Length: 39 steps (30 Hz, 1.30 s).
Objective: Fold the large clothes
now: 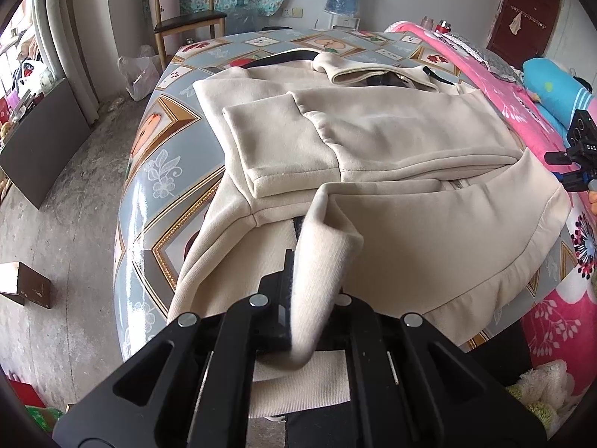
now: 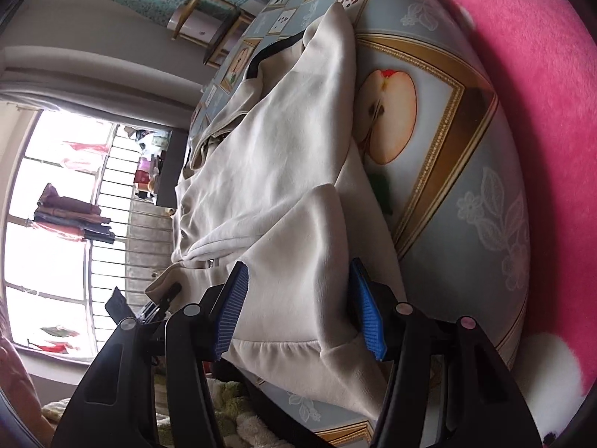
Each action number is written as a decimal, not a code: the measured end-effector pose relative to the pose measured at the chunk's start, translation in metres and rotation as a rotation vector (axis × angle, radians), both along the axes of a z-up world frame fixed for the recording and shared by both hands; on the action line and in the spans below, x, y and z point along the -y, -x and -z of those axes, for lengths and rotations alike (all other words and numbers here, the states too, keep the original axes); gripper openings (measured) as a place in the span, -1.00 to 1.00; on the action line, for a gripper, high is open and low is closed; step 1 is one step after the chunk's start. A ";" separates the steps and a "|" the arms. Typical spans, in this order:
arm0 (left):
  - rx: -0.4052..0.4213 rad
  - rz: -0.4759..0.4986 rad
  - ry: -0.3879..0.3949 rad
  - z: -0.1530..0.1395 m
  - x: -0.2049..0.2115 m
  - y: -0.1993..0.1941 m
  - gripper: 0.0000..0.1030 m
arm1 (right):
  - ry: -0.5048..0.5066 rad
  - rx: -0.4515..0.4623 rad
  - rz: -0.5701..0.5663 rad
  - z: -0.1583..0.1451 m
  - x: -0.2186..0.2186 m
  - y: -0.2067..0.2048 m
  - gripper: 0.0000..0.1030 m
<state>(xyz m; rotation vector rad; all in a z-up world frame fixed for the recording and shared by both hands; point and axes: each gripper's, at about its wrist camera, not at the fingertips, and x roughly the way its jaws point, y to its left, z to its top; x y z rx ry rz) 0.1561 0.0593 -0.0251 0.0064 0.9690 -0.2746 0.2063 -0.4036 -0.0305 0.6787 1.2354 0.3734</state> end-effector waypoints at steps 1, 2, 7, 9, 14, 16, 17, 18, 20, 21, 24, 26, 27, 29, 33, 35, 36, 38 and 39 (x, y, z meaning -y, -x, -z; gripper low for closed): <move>0.001 -0.001 0.001 0.000 0.000 0.000 -0.90 | 0.016 0.004 -0.003 0.001 -0.003 -0.005 0.06; 0.002 0.000 0.000 0.000 0.000 0.000 -0.90 | 0.045 0.014 0.000 0.001 -0.006 -0.008 0.00; 0.023 0.002 0.006 0.002 0.000 0.001 -0.90 | 0.267 0.089 -0.013 -0.014 -0.023 -0.007 -0.64; 0.042 0.005 0.005 0.000 0.000 0.005 -0.90 | 0.328 0.137 -0.008 -0.027 -0.030 0.003 -0.85; 0.091 0.017 0.013 -0.011 0.000 0.019 -0.90 | 0.480 0.253 0.036 -0.063 -0.049 0.038 -0.88; 0.106 0.023 0.023 -0.015 -0.001 0.027 -0.90 | 0.531 0.296 0.050 -0.077 -0.055 0.053 -0.88; 0.114 0.026 0.027 -0.018 -0.001 0.031 -0.90 | 0.546 0.313 0.058 -0.083 -0.056 0.060 -0.88; 0.122 0.028 0.031 -0.020 -0.002 0.036 -0.90 | 0.570 0.336 0.069 -0.089 -0.061 0.070 -0.88; 0.136 0.029 0.036 -0.024 -0.004 0.044 -0.90 | 0.609 0.366 0.094 -0.099 -0.064 0.085 -0.88; 0.145 0.025 0.039 -0.027 -0.006 0.050 -0.90 | 0.623 0.378 0.107 -0.103 -0.068 0.090 -0.88; 0.166 0.019 0.069 -0.034 -0.013 0.066 -0.90 | 0.617 0.410 0.146 -0.116 -0.068 0.109 -0.88; 0.186 0.014 0.093 -0.041 -0.018 0.077 -0.90 | 0.614 0.430 0.166 -0.124 -0.068 0.120 -0.88; 0.194 0.014 0.099 -0.043 -0.020 0.081 -0.90 | 0.622 0.439 0.174 -0.127 -0.070 0.125 -0.88; 0.214 0.011 0.105 -0.048 -0.022 0.088 -0.90 | 0.638 0.457 0.183 -0.133 -0.073 0.131 -0.88; 0.269 0.005 0.114 -0.062 -0.022 0.095 -0.90 | 0.657 0.492 0.201 -0.144 -0.078 0.135 -0.88; 0.294 0.004 0.129 -0.071 -0.023 0.091 -0.90 | 0.662 0.515 0.209 -0.151 -0.078 0.130 -0.88; 0.303 0.003 0.134 -0.074 -0.024 0.086 -0.90 | 0.663 0.524 0.212 -0.153 -0.078 0.127 -0.88; 0.309 -0.001 0.139 -0.082 -0.026 0.072 -0.90 | 0.657 0.544 0.221 -0.158 -0.076 0.114 -0.88; 0.312 0.000 0.140 -0.086 -0.026 0.063 -0.90 | 0.656 0.550 0.223 -0.160 -0.076 0.106 -0.88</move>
